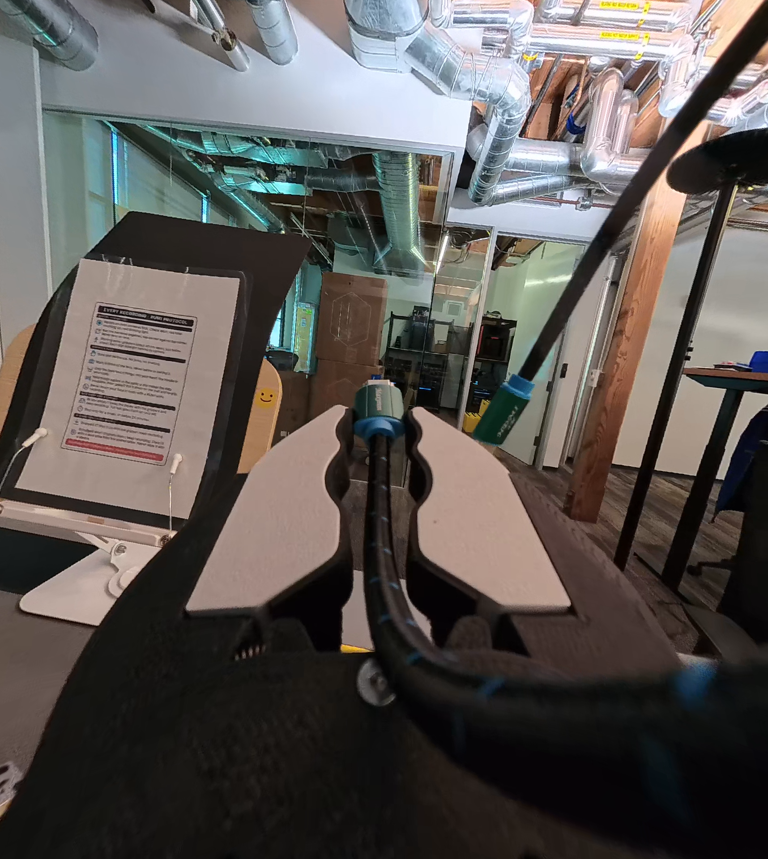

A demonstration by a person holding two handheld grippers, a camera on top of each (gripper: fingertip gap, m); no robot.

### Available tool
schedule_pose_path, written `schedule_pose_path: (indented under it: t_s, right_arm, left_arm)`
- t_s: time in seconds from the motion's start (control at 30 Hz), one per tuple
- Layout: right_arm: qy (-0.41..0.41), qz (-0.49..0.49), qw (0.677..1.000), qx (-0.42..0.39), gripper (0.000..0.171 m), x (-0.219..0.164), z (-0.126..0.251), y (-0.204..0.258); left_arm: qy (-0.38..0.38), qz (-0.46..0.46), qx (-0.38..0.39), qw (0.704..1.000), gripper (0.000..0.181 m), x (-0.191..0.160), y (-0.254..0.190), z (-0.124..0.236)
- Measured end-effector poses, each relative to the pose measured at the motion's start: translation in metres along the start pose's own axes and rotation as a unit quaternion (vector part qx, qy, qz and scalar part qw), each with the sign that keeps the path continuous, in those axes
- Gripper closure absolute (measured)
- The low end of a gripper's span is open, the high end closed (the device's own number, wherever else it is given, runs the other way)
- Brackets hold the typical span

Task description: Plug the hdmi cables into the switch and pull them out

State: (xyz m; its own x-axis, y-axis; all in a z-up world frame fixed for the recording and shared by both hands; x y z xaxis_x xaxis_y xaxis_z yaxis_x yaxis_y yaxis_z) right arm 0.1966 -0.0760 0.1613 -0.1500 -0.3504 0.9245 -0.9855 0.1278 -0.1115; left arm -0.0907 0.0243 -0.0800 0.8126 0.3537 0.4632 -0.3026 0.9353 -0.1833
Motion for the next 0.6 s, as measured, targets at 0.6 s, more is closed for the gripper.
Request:
schedule_pose_path:
  t_s: [0.6]
  right_arm:
    - [-0.031,-0.064,0.954,0.292,0.15,0.001,-0.003,0.106]
  left_arm:
    - [-0.266,-0.117,-0.051,0.956,0.089,-0.003,-0.024,0.132]
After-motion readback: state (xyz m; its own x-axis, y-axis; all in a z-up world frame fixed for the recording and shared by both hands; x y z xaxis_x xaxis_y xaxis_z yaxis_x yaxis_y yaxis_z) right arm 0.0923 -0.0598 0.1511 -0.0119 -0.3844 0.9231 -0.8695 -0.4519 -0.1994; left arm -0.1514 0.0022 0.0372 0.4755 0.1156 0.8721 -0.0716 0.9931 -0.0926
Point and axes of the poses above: each gripper's, where its closed fingertips meet, z back along the fingers, x out of its top, y = z × x across the jaws, the point moved 8 cm from there along z, back along the fingers, and after that the axes turned 3 degrees about -x, right-handed, at the moved point
